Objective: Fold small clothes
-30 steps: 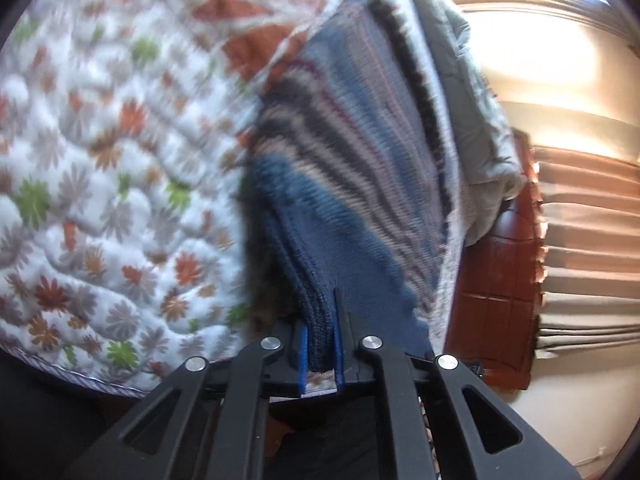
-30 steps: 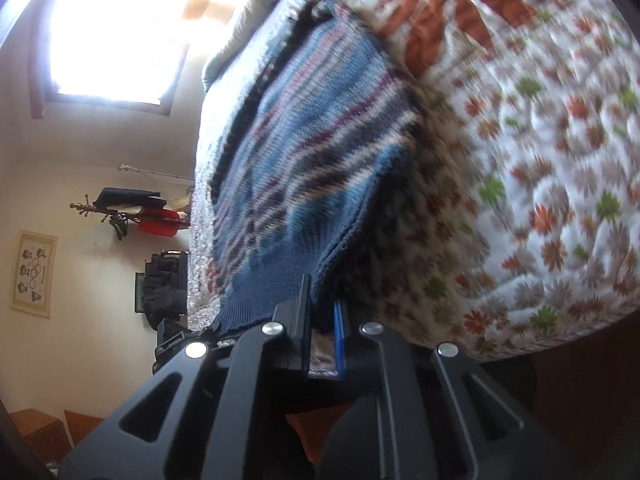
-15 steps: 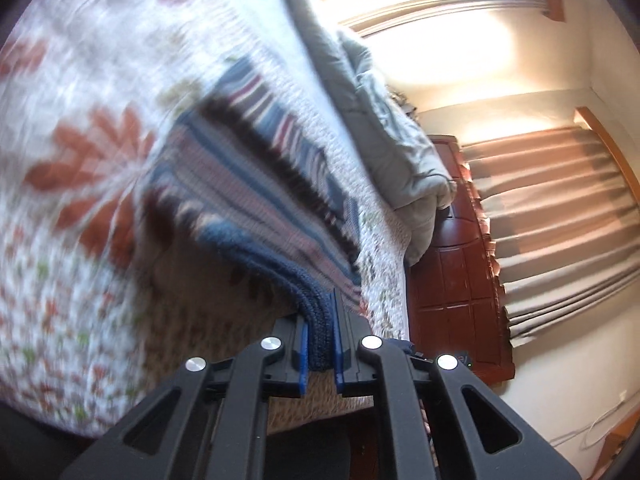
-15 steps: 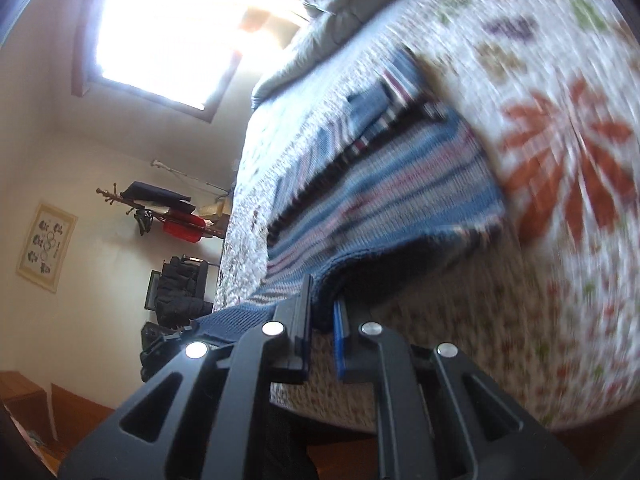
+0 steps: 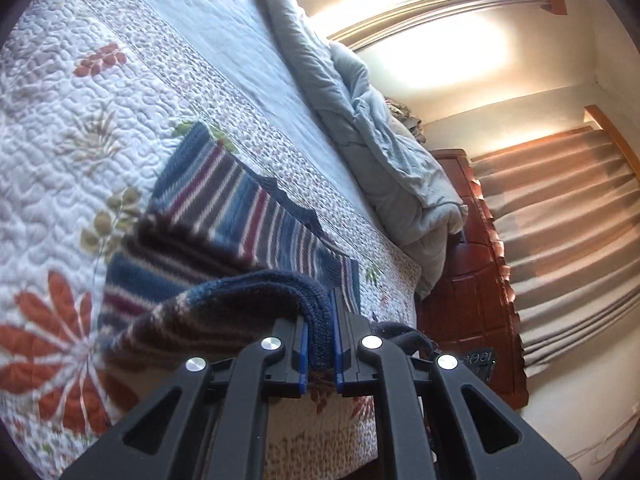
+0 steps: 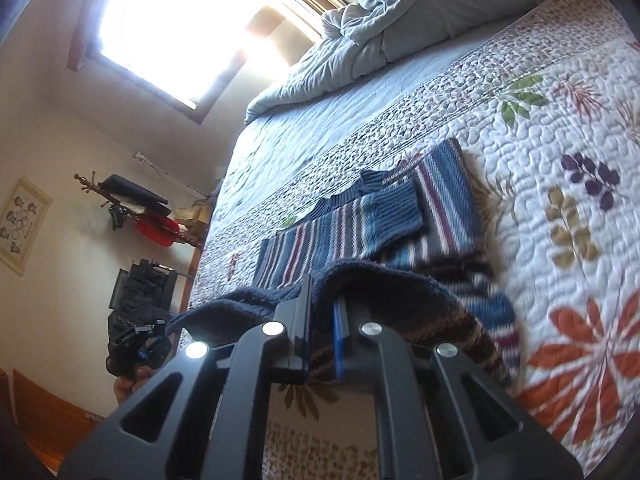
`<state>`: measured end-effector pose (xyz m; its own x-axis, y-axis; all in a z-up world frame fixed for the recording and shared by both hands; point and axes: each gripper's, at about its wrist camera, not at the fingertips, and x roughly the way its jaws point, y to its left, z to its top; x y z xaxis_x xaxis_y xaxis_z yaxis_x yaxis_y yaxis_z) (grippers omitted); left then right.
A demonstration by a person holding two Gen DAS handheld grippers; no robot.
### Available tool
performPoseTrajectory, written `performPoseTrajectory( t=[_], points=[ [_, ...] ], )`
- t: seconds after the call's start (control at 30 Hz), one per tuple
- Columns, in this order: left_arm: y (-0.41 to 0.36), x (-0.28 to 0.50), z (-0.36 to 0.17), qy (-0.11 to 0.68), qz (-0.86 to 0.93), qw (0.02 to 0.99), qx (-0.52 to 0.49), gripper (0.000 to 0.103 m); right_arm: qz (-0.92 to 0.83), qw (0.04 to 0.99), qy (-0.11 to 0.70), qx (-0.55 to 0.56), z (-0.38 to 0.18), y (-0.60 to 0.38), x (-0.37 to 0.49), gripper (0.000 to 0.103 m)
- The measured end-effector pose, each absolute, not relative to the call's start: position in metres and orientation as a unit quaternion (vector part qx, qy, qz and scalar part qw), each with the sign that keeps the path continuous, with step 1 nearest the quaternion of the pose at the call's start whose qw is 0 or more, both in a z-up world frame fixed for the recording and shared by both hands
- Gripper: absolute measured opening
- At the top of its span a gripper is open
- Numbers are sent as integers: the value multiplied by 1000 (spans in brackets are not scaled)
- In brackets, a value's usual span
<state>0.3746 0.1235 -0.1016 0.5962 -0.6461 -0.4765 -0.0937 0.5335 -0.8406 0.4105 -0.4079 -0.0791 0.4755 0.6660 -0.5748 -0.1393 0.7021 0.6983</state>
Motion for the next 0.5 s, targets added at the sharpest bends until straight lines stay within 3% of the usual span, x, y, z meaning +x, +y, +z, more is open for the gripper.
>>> performPoseTrajectory(
  t=[0.5],
  points=[
    [117,503,-203,500,-123,743,-428,9,196,774,527,289,-186,-397,526,7]
  ],
)
